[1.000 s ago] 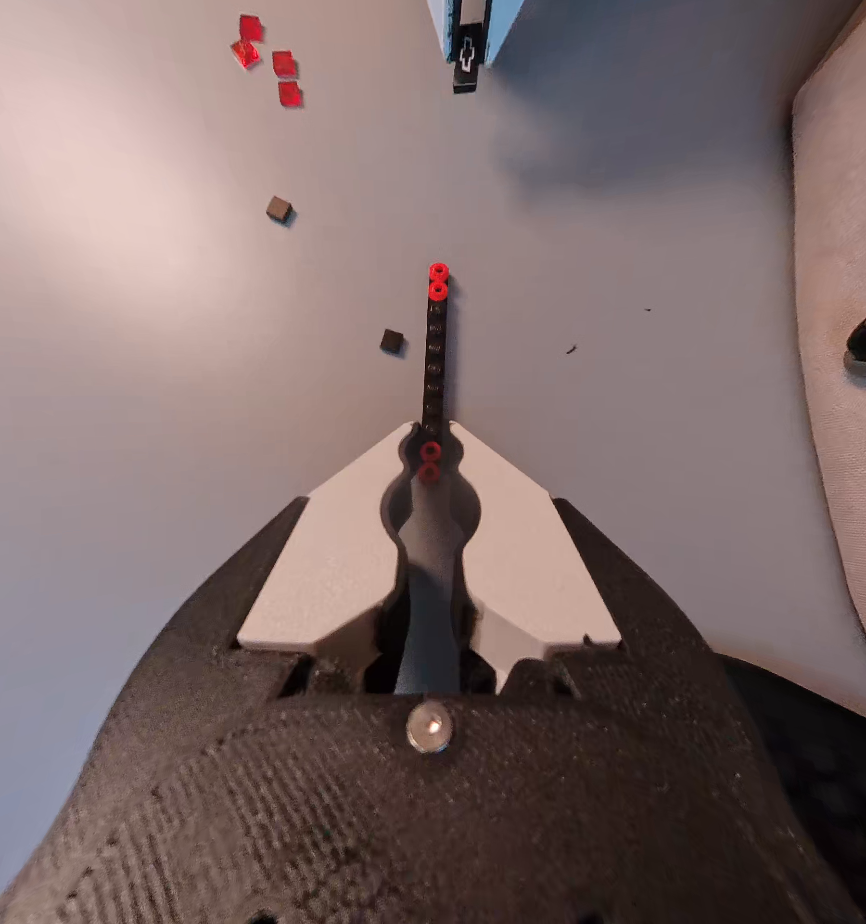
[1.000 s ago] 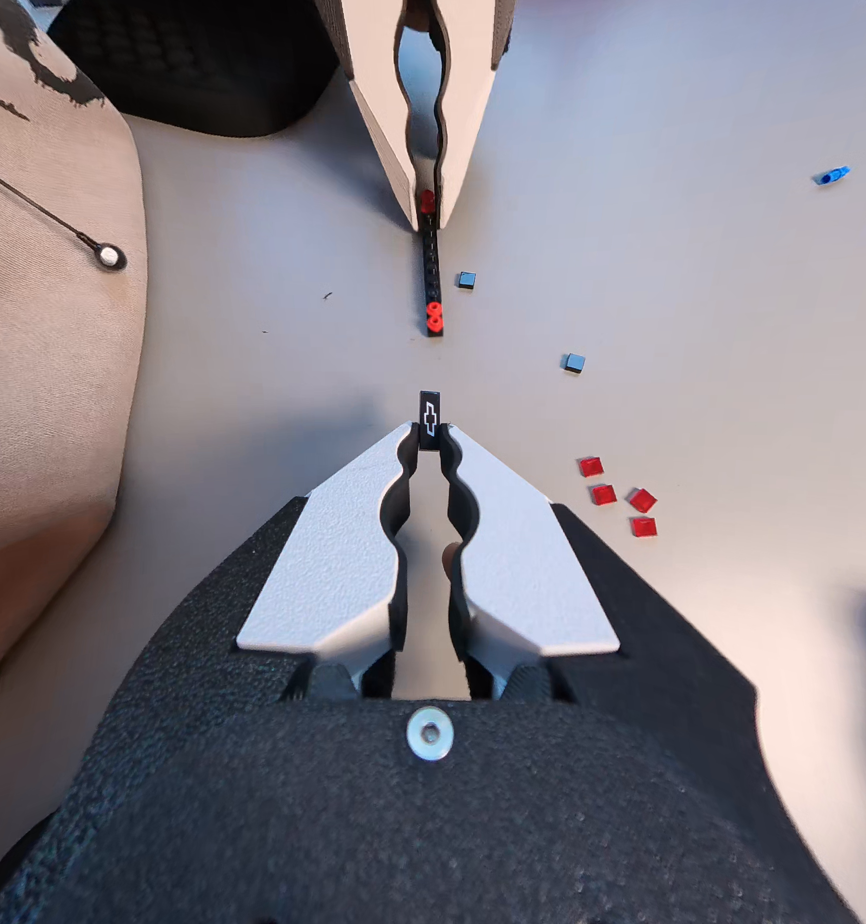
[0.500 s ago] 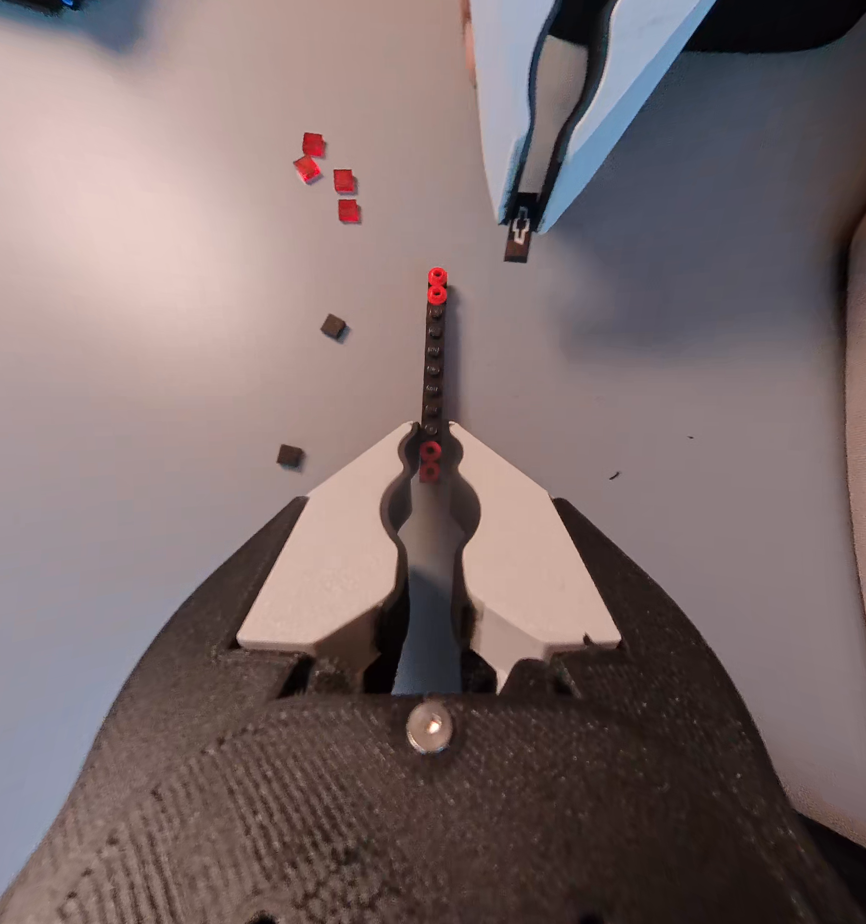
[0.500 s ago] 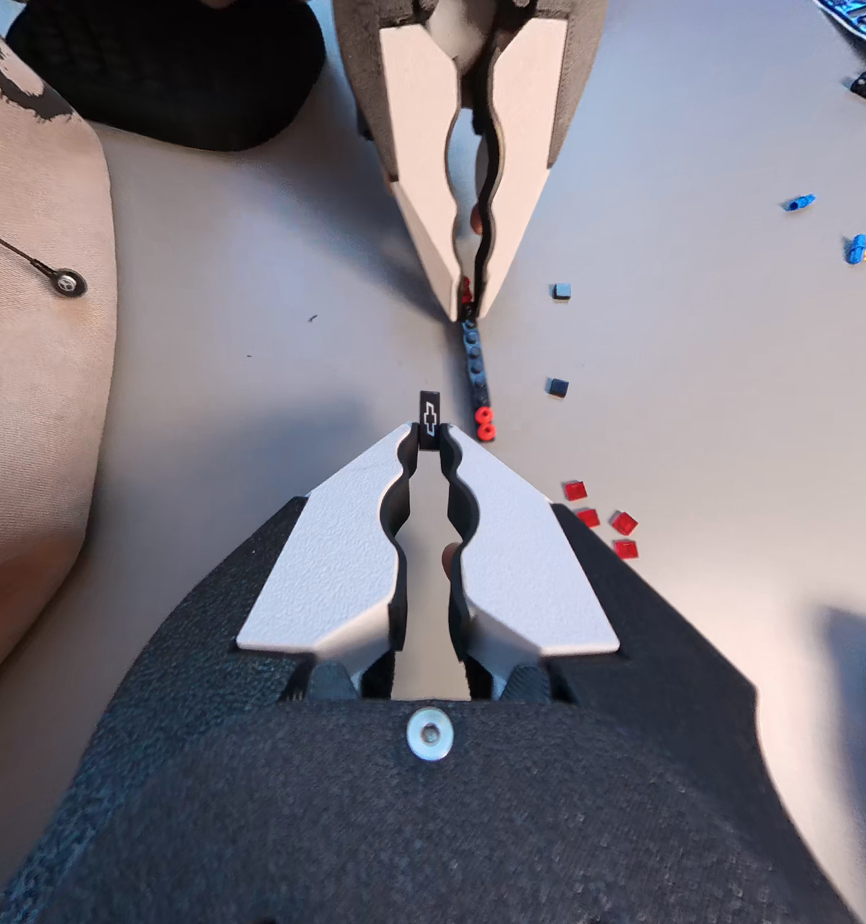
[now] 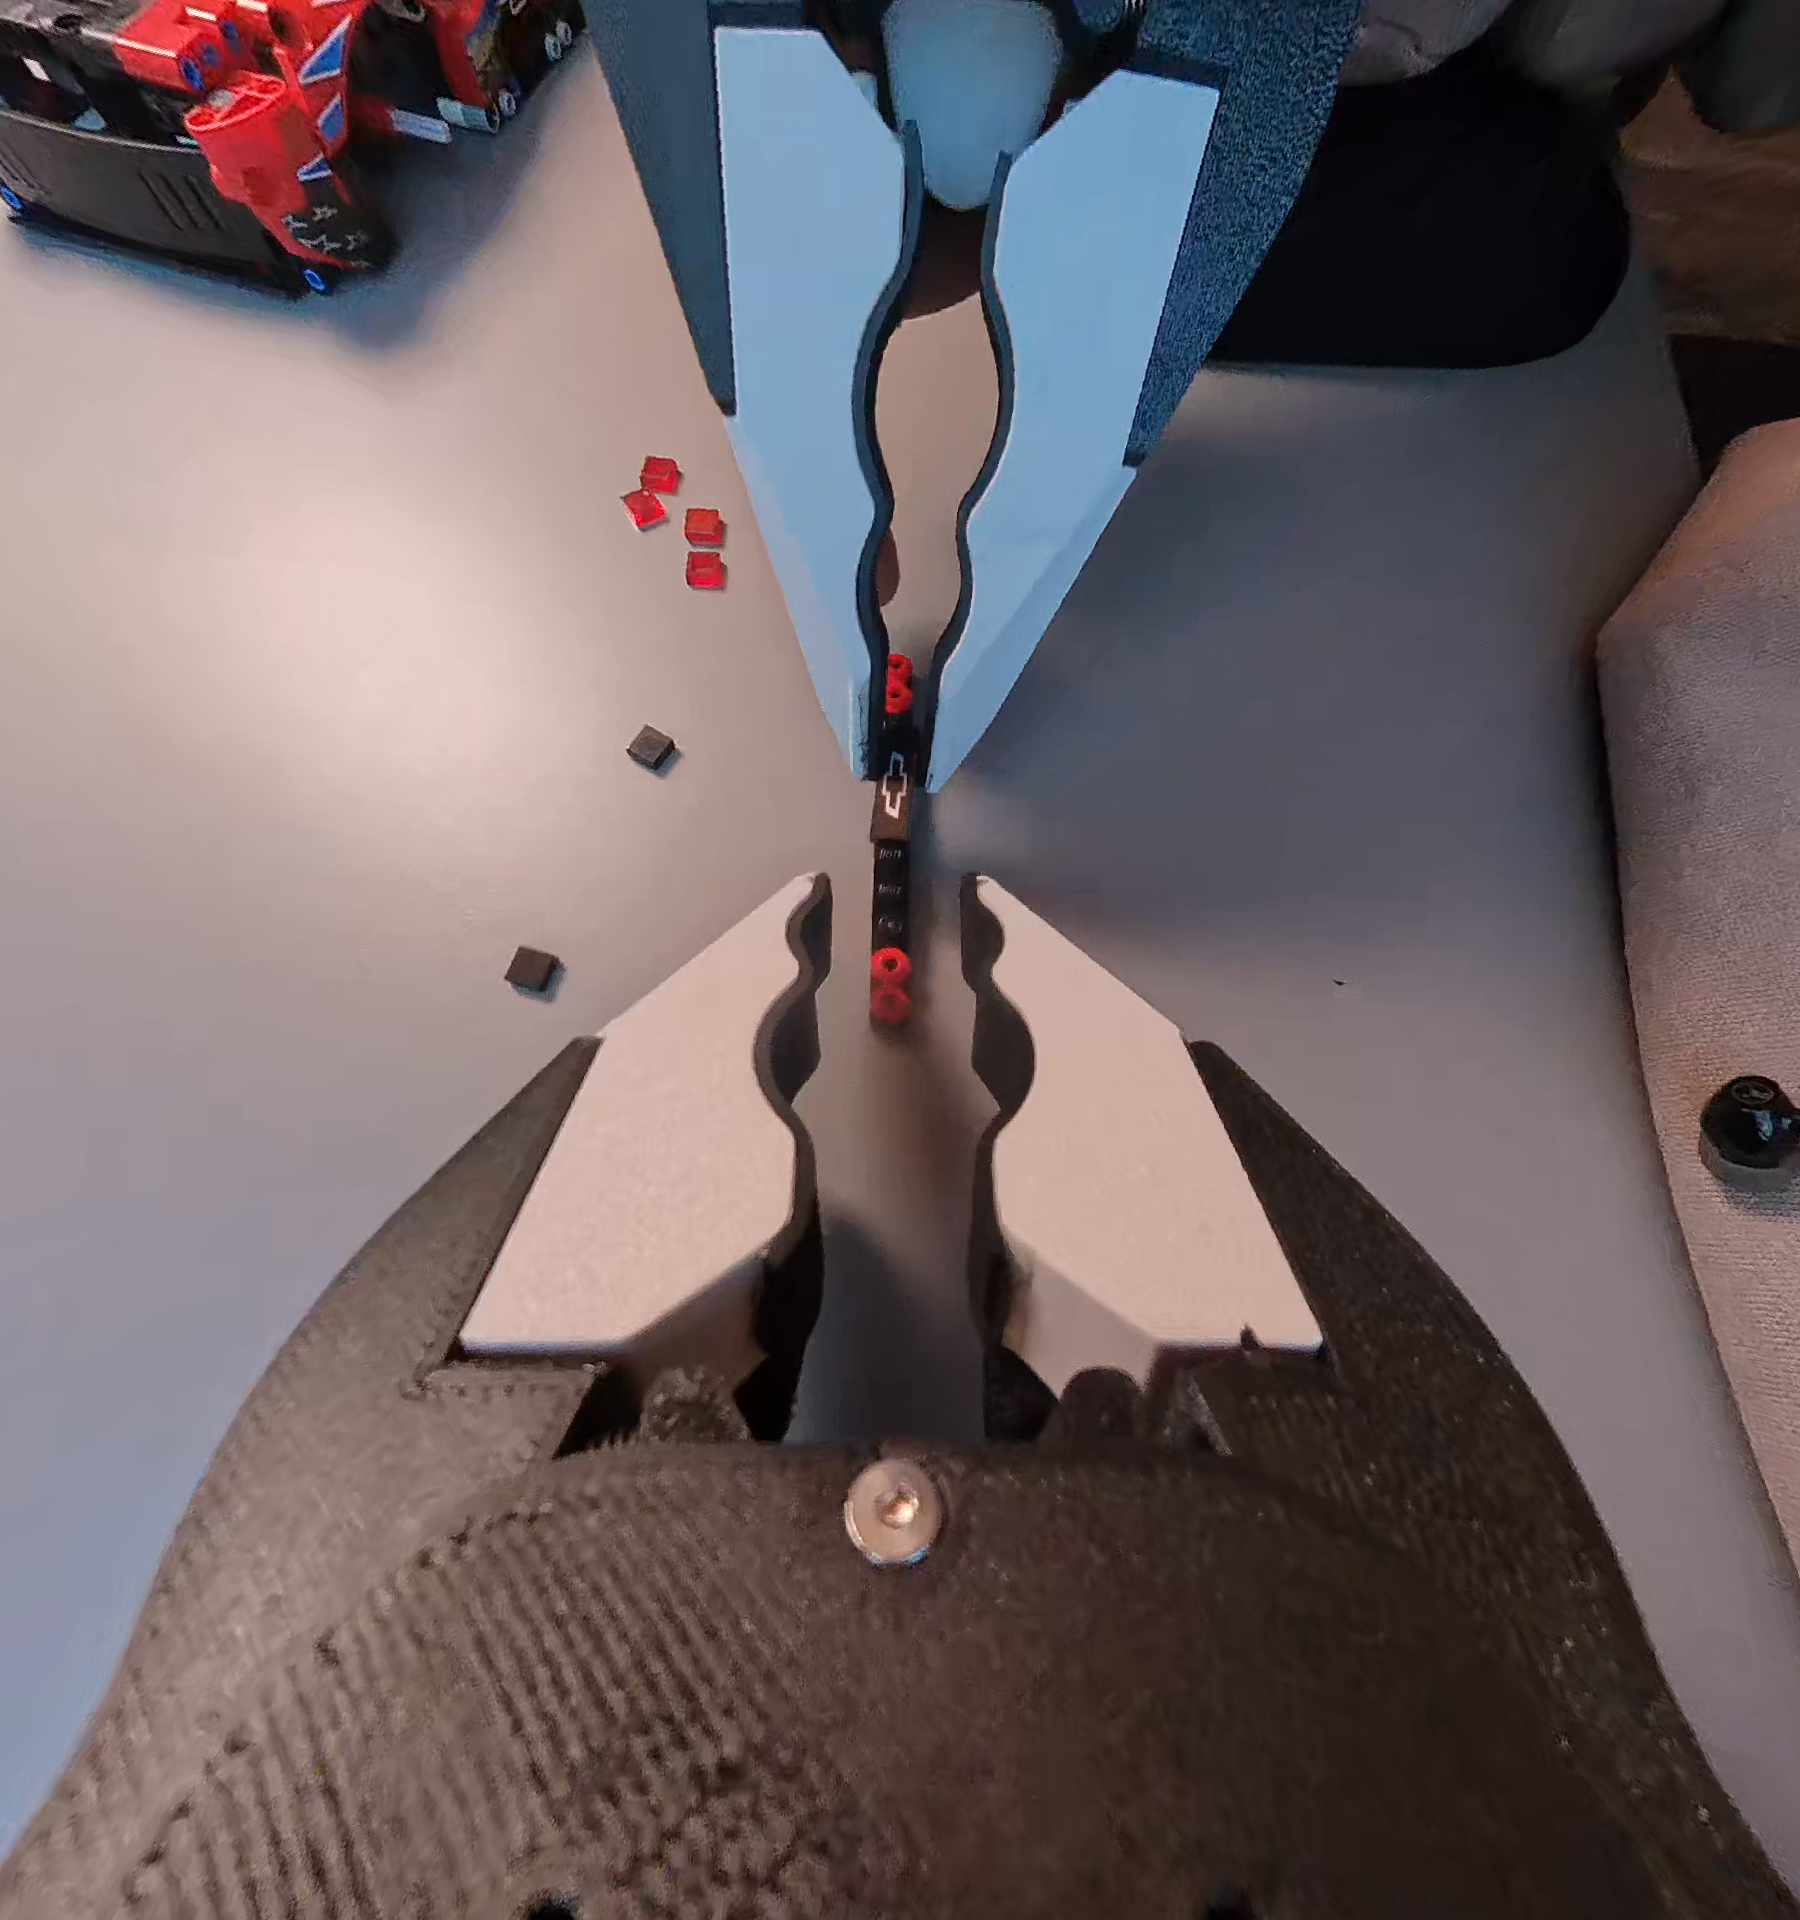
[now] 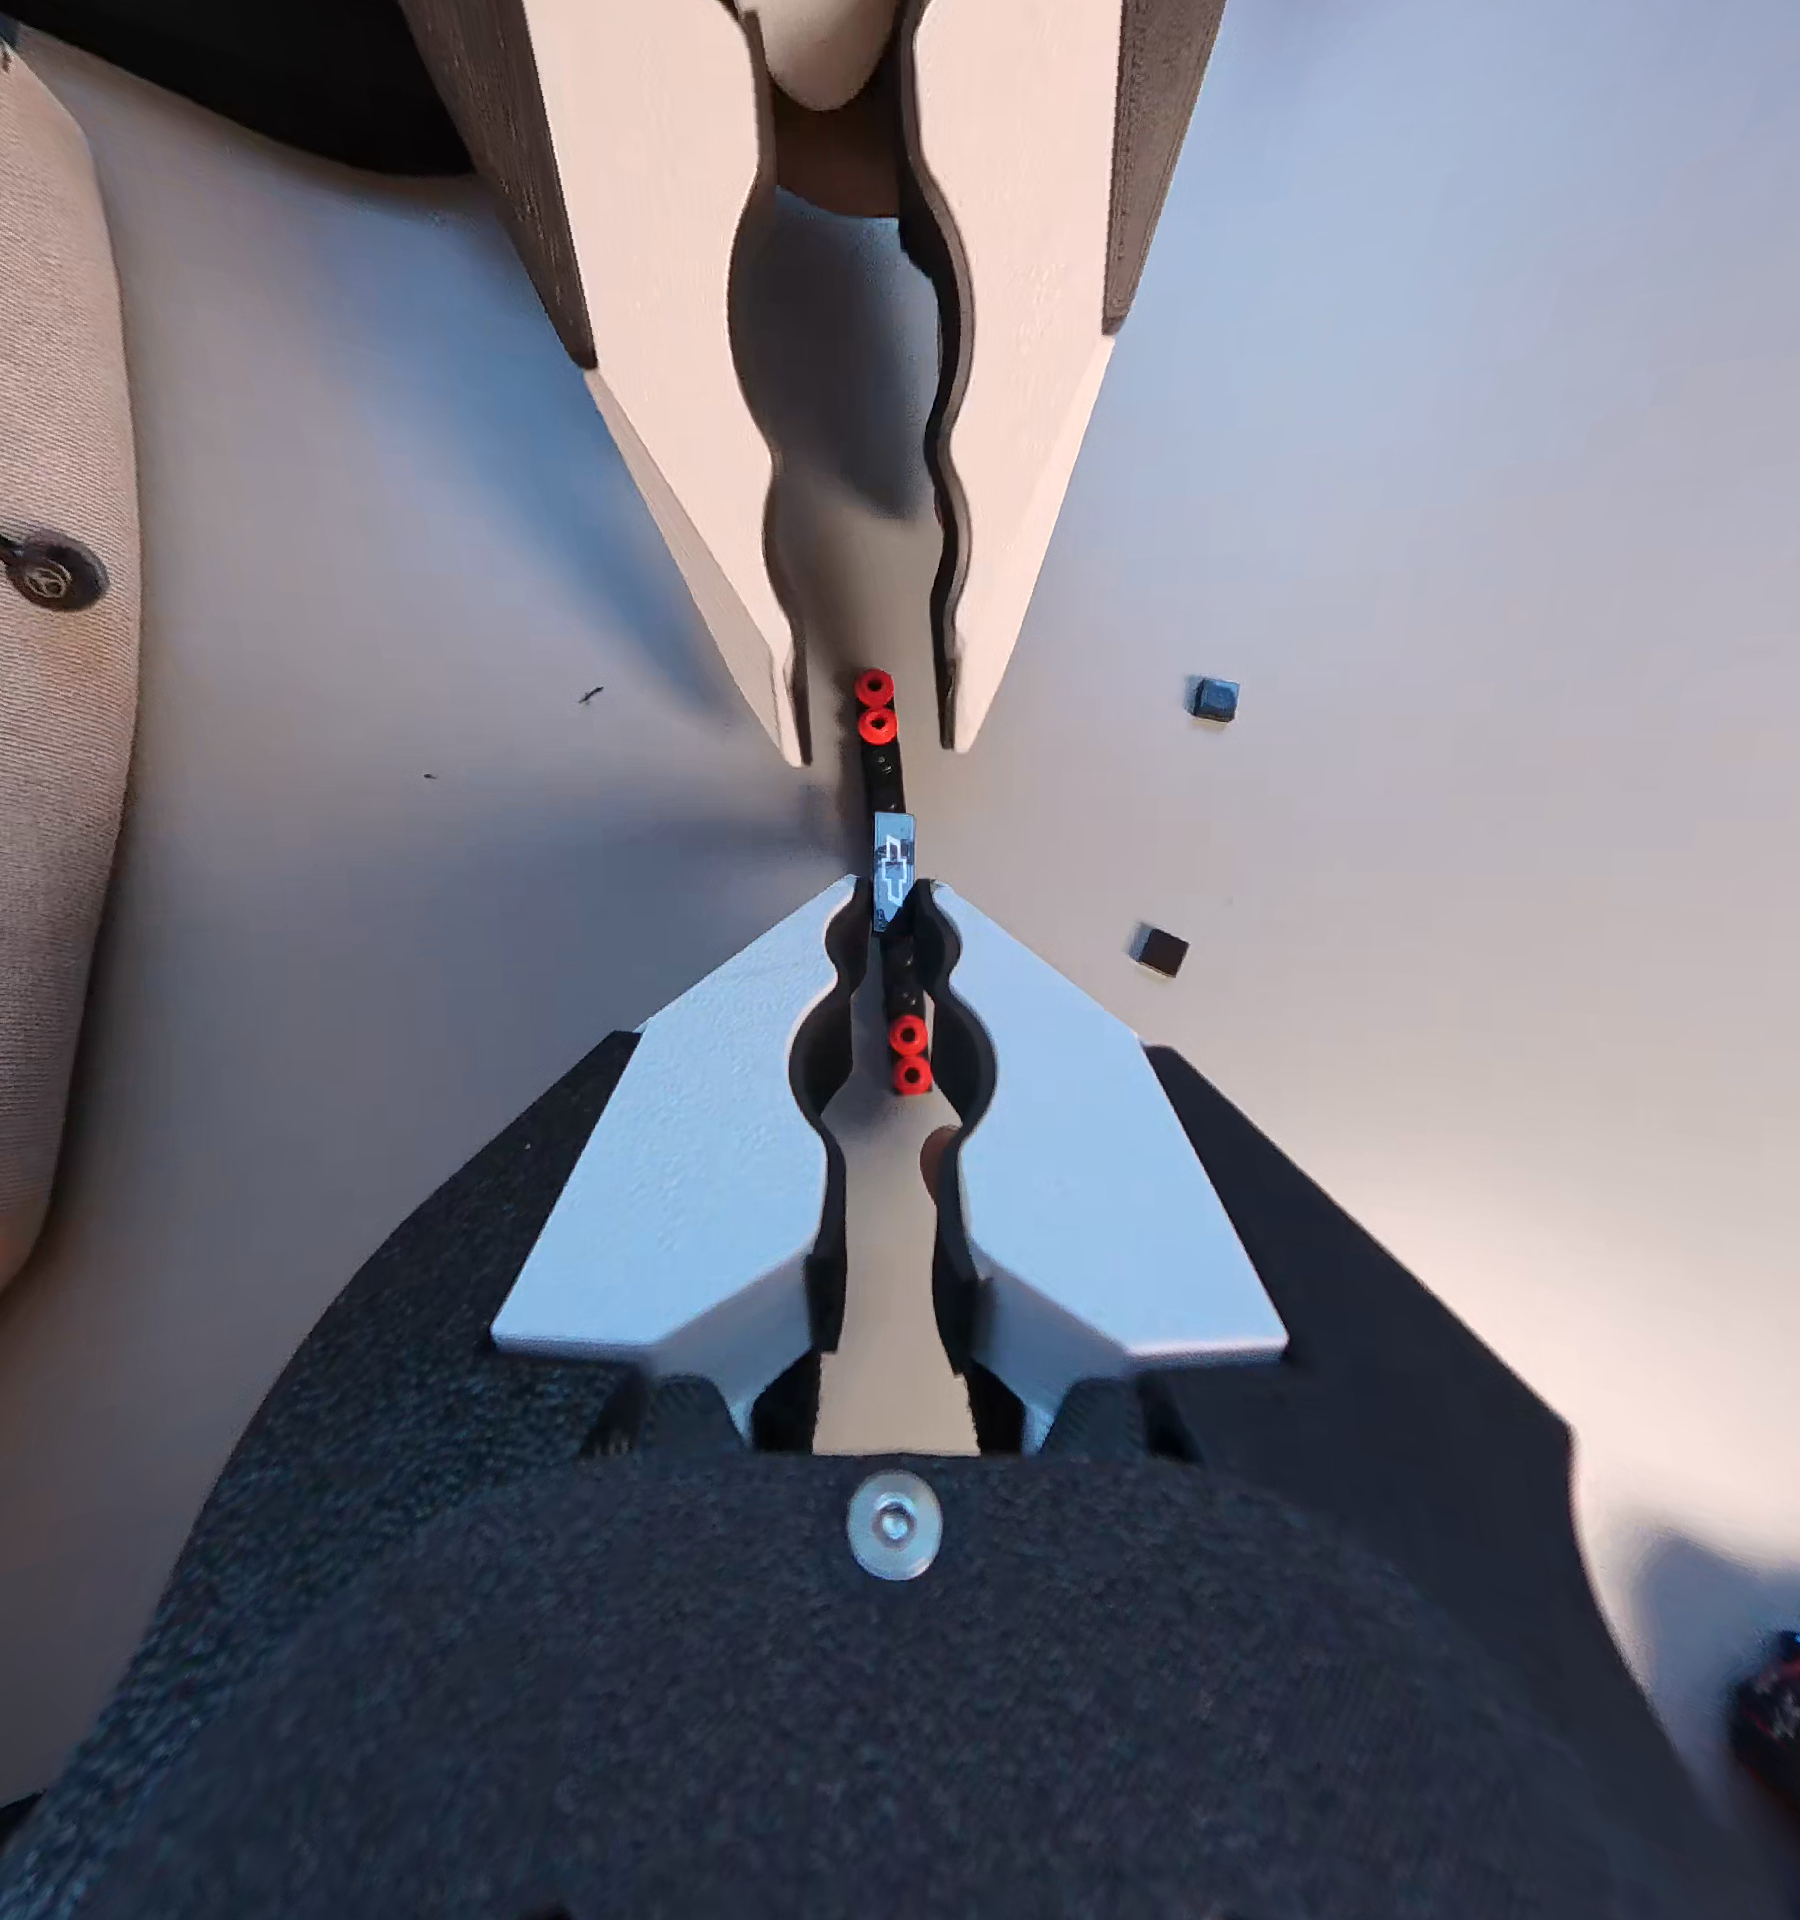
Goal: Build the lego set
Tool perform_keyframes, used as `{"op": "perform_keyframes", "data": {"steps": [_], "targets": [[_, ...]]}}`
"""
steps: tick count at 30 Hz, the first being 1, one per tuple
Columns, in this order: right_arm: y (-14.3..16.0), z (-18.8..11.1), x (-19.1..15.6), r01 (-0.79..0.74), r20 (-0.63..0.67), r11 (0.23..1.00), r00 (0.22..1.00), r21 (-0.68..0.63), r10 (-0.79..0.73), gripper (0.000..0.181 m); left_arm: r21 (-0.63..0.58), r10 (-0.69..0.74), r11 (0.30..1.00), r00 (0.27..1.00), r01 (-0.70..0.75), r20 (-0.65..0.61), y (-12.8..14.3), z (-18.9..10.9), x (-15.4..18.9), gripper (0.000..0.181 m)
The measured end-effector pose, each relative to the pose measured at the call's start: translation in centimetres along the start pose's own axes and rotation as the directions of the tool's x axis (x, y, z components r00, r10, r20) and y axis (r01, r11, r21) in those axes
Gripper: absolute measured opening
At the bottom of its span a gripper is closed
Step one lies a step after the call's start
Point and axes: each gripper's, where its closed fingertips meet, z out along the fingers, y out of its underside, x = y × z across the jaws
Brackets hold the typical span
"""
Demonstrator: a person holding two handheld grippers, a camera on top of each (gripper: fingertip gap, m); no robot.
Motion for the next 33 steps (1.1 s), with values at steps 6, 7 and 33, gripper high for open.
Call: {"op": "perform_keyframes", "data": {"steps": [6, 7, 33], "targets": [[0.2, 0.6, -0.1, 0.015, 0.014, 1.000, 1.000, -0.018, -0.015, 0.005, -0.004, 0.013, 1.000, 1.000, -0.013, 0.002, -0.1, 1.1, 0.0, 0.020], [0.2, 0.6, -0.1, 0.019, 0.018, 1.000, 1.000, -0.018, -0.019, 0.005, -0.008, 0.017, 1.000, 1.000, -0.017, -0.001, -0.1, 1.2, 0.1, 0.019], [0.3, 0.4, 0.0, 0.055, 0.013, 0.997, 0.998, 0.048, -0.056, 0.006, -0.009, 0.007, 1.000, 1.000, -0.007, -0.004, 0.0, 1.9, 0.0, 0.007]]}}
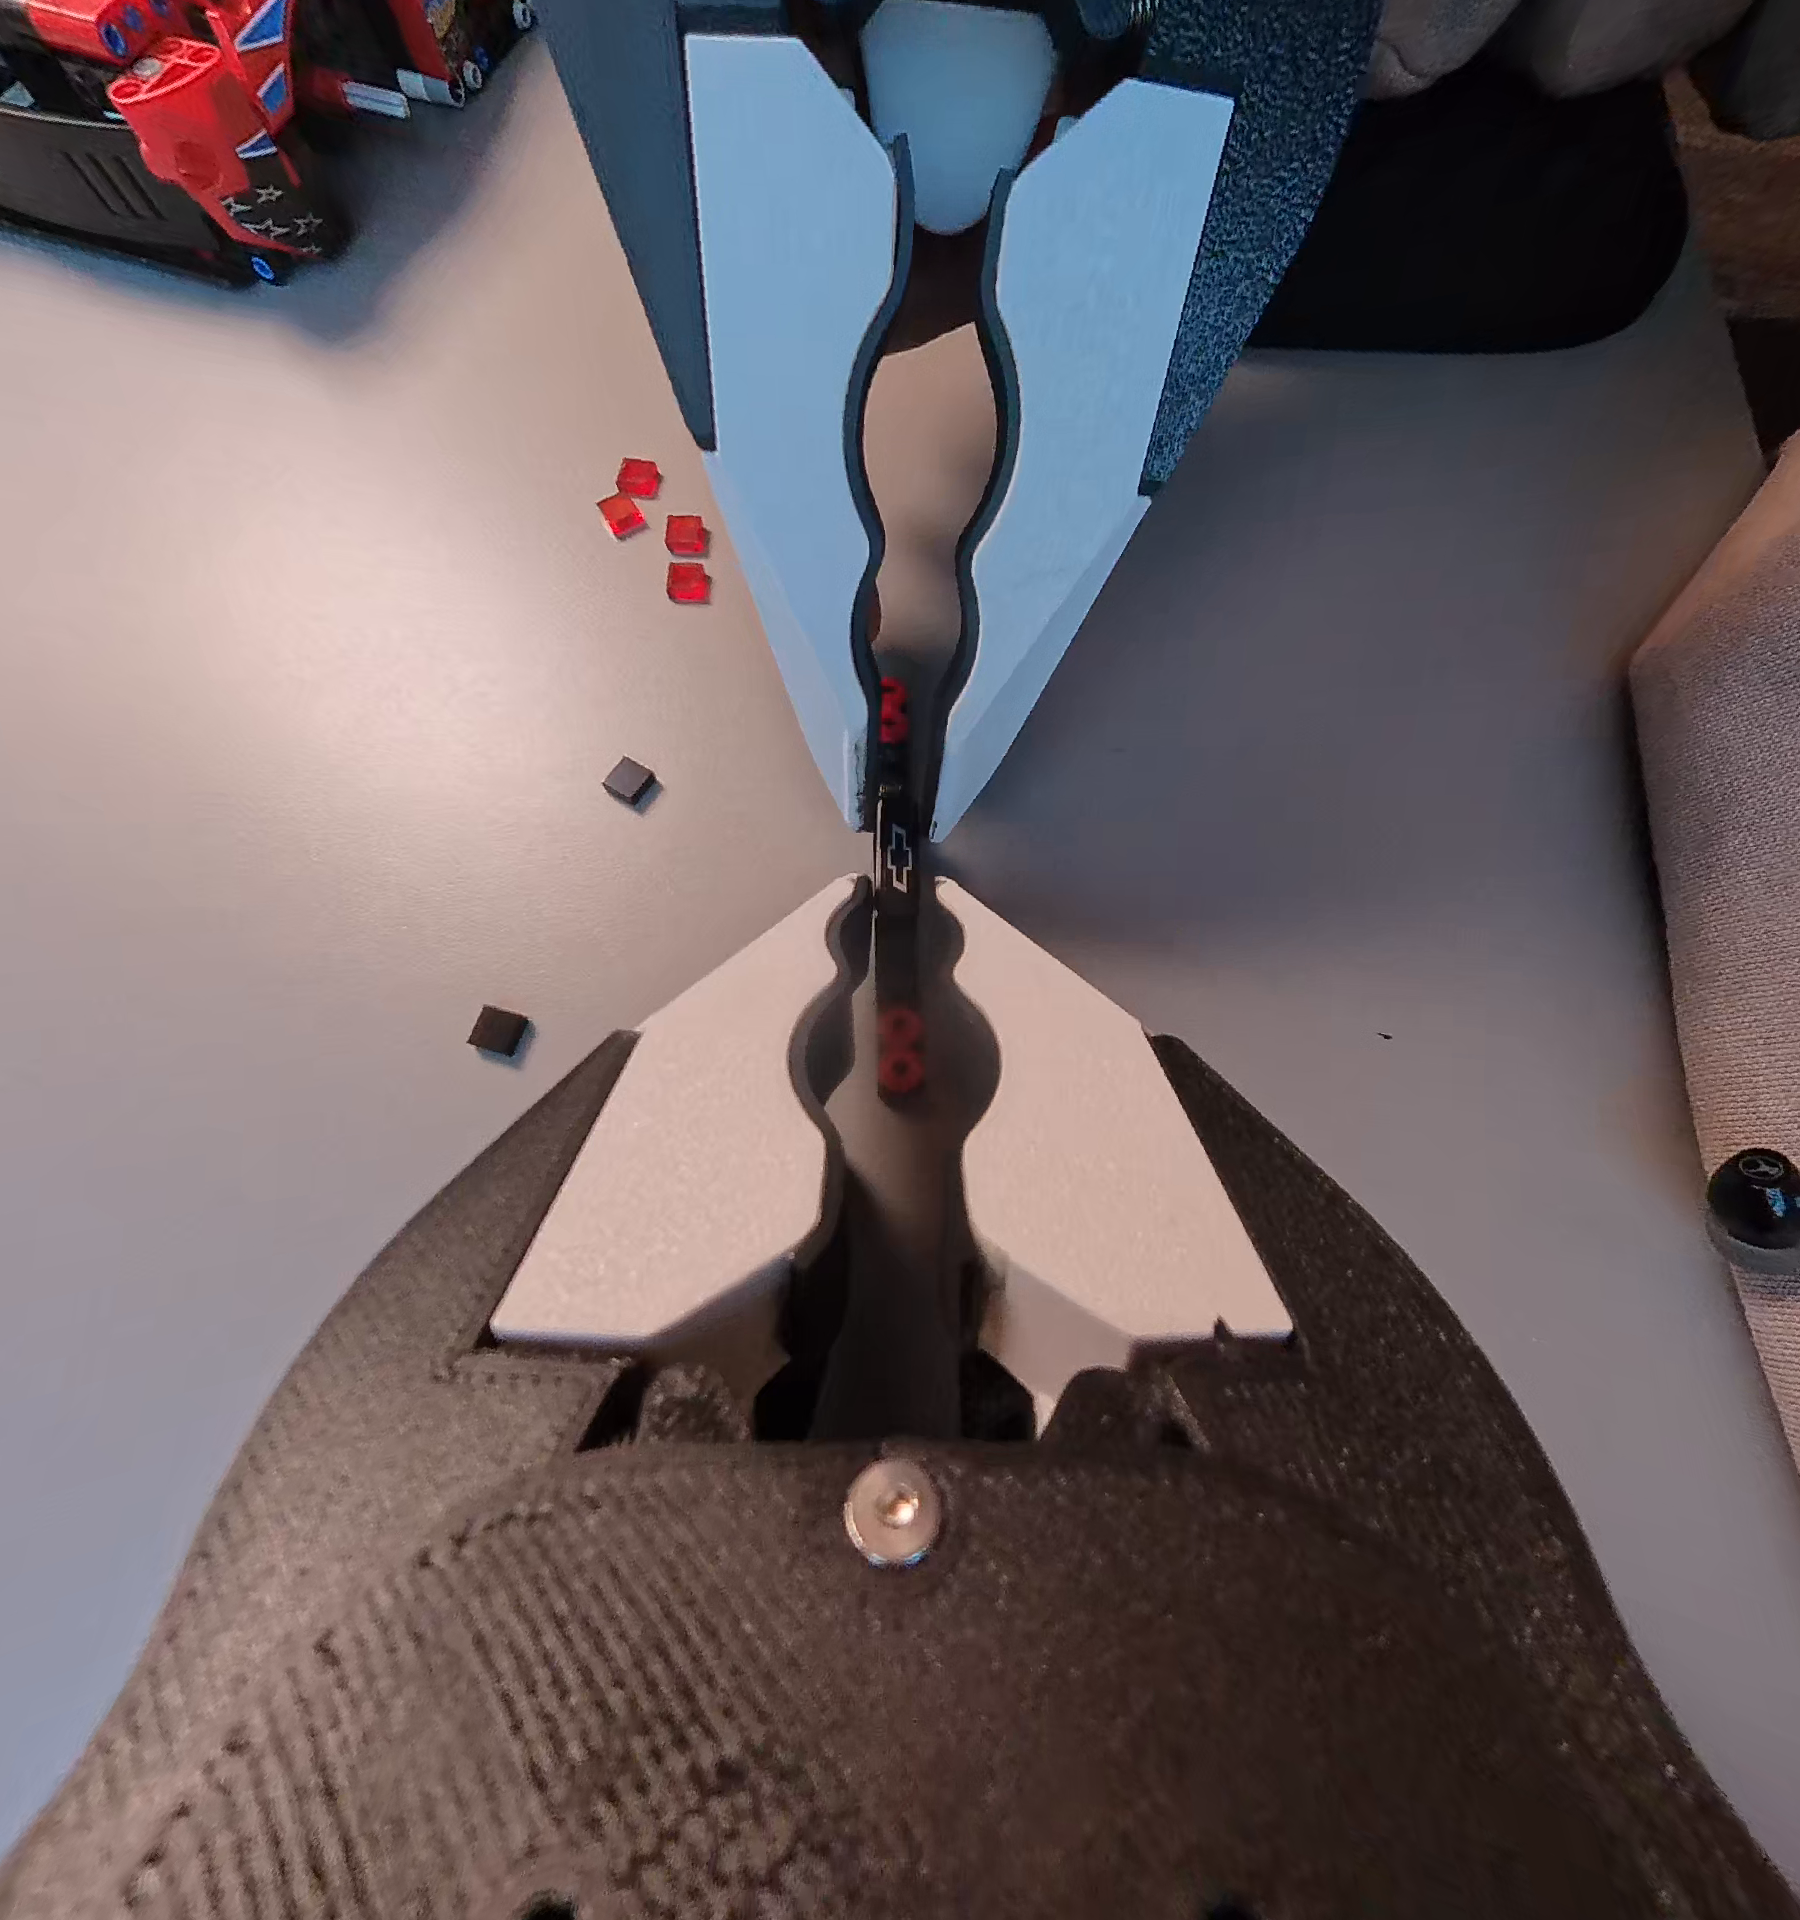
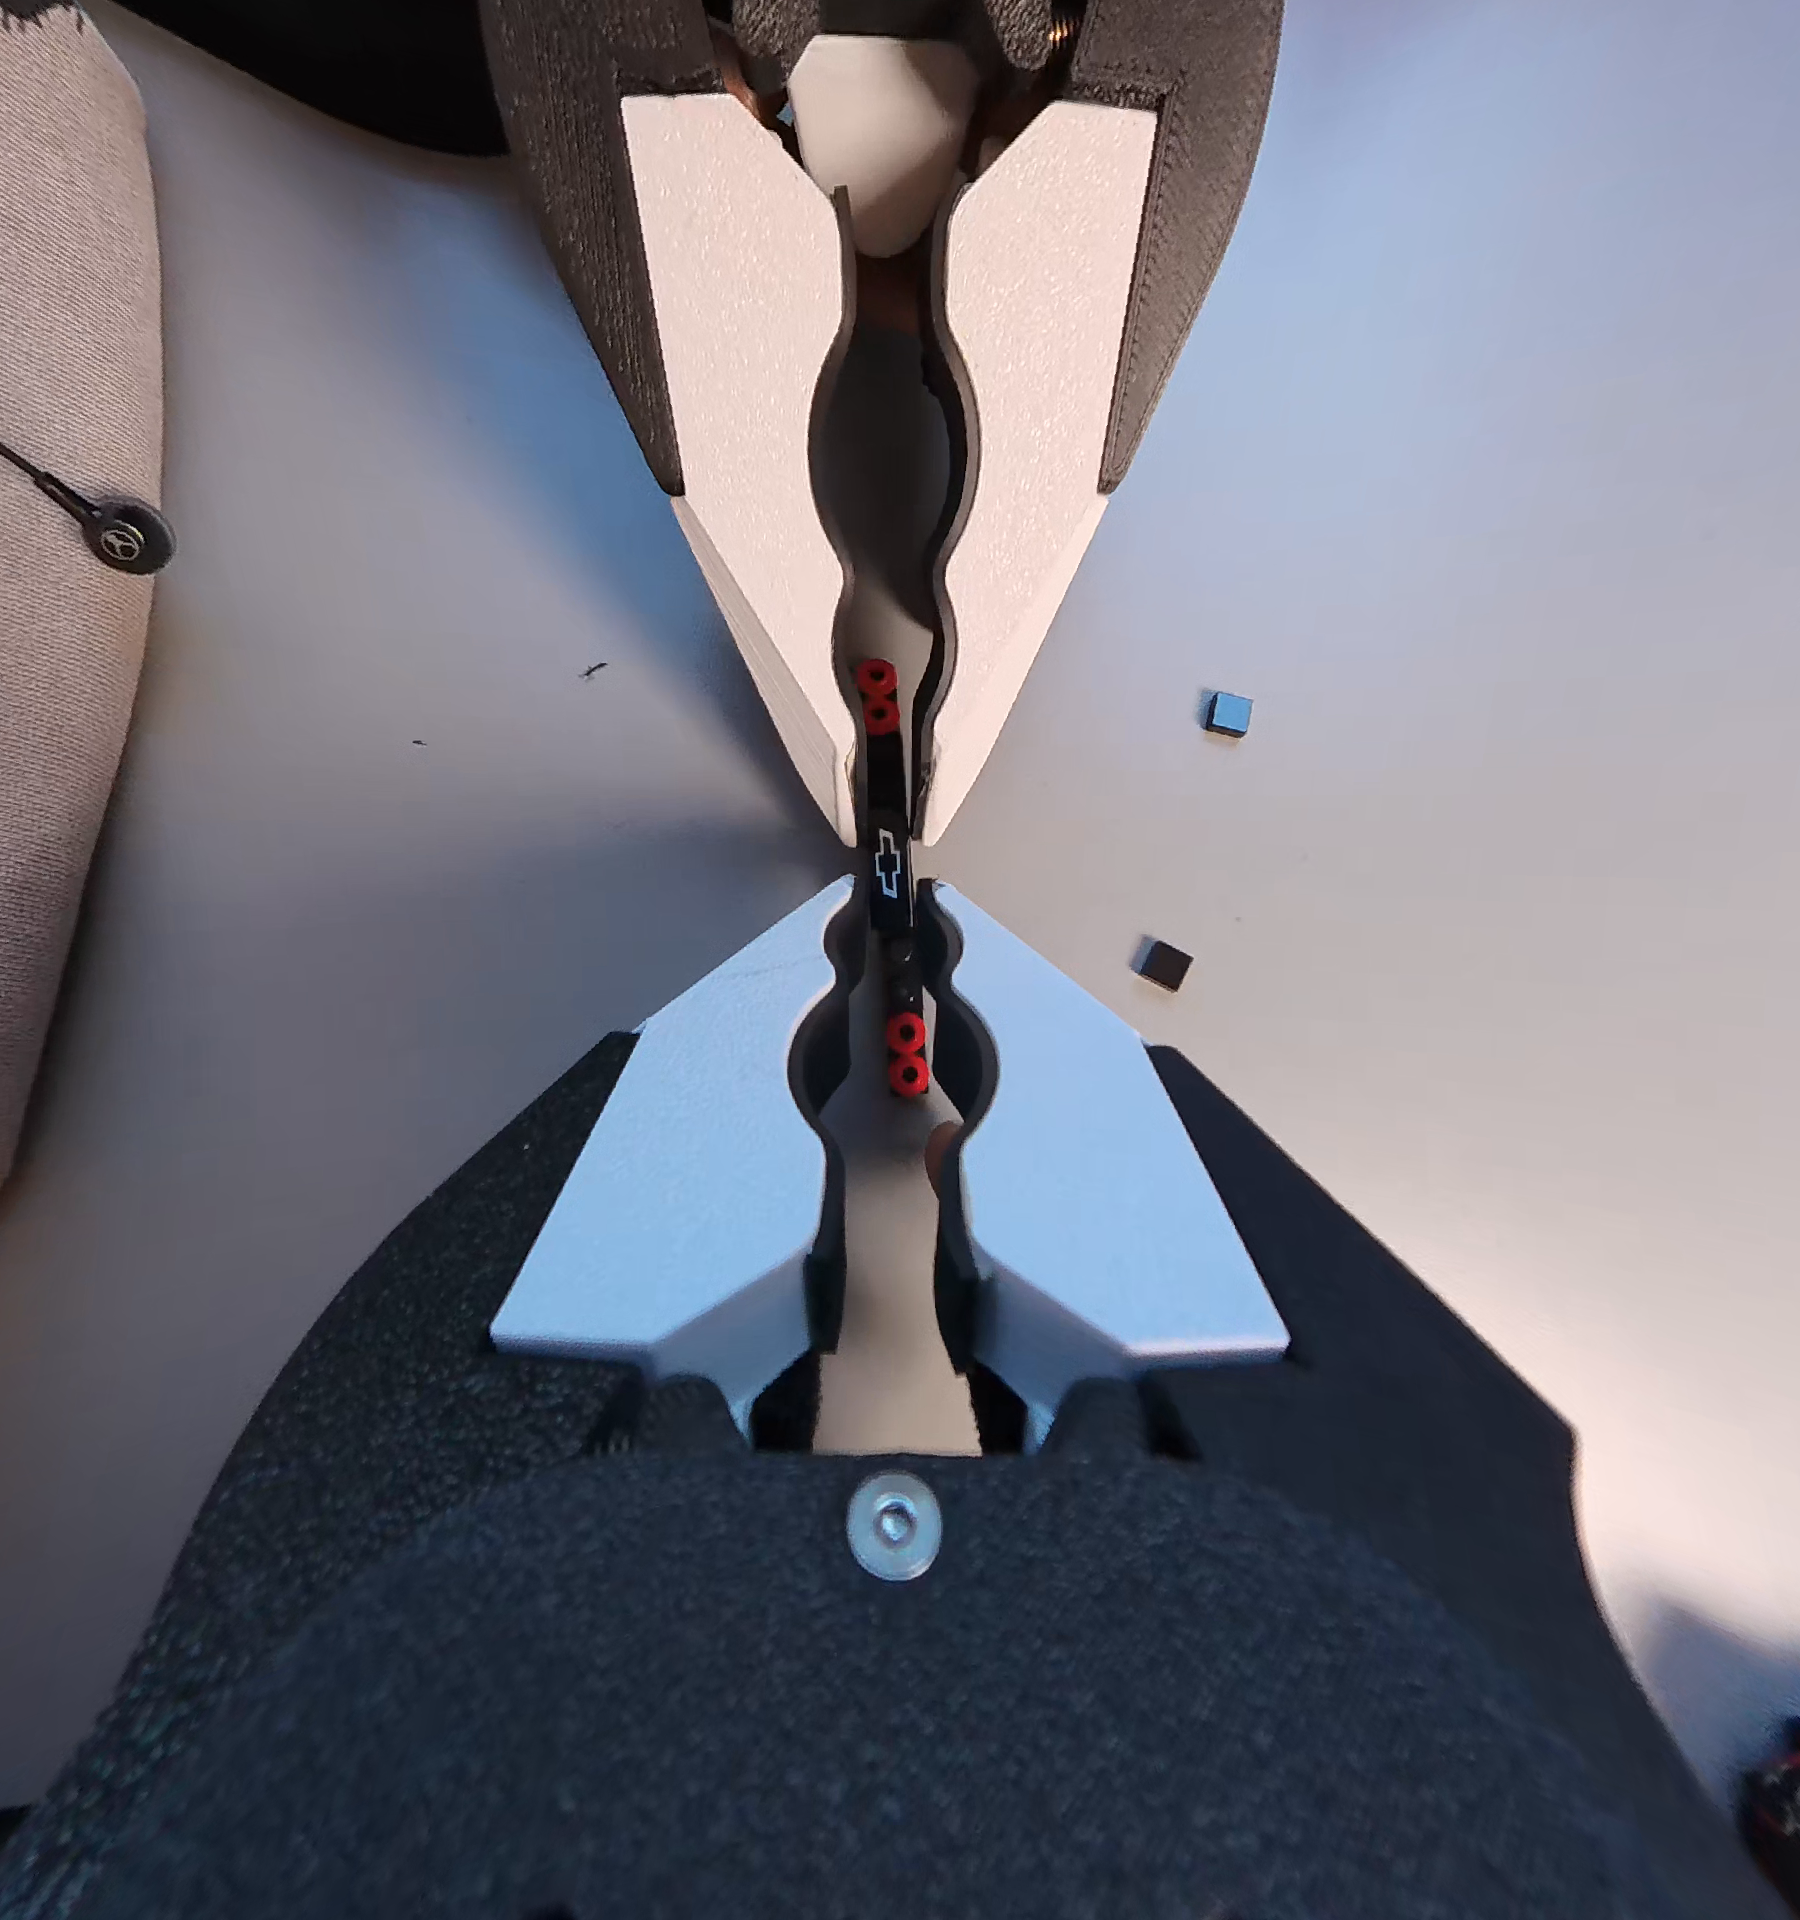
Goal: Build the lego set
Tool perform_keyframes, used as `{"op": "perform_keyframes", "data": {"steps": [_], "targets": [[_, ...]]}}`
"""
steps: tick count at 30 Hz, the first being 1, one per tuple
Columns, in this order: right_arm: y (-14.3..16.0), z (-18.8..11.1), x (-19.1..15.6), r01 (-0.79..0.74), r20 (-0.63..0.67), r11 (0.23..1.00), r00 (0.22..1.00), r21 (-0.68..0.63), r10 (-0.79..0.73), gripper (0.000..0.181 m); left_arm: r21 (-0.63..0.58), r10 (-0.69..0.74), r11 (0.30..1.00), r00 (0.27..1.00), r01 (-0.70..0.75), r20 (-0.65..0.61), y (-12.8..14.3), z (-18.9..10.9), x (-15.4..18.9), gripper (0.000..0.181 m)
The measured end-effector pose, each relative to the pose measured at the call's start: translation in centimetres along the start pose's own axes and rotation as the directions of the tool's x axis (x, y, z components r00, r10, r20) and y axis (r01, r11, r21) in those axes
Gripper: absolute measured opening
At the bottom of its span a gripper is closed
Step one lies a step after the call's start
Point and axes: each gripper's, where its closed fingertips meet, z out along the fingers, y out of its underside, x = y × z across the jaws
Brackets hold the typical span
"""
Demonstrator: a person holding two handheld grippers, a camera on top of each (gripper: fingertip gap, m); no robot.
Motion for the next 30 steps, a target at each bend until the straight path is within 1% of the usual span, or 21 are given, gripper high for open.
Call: {"op": "perform_keyframes", "data": {"steps": [9, 14, 20, 23, 30], "targets": [[0.06, 0.08, -0.01, -0.025, 0.020, 1.000, 0.999, 0.006, 0.025, 0.005, 0.016, 0.014, 1.000, 1.000, -0.014, 0.012, -0.27, -0.22, -0.04, 0.008], [0.05, 0.16, -0.04, -0.052, 0.041, 0.999, 0.998, 0.008, 0.052, 0.005, 0.014, 0.016, 1.000, 1.000, -0.016, 0.016, -0.27, -0.21, -0.14, 0.005], [0.07, 0.26, -0.01, -0.063, 0.057, 0.998, 0.996, 0.014, 0.062, 0.005, 0.006, -0.055, 0.998, 0.998, 0.055, -0.019, -0.24, -0.27, -0.22, 0.003], [0.07, 0.27, -0.02, -0.065, 0.064, 0.998, 0.996, 0.013, 0.064, 0.005, -0.006, -0.124, 0.992, 0.991, 0.124, -0.056, -0.24, -0.29, -0.28, 0.002], [0.15, 0.40, -0.26, 0.036, 0.031, 0.999, 0.999, -0.017, -0.036, 0.011, -0.019, -0.164, 0.986, 0.982, 0.163, -0.090, -0.24, -0.30, -0.38, 0.000]]}}
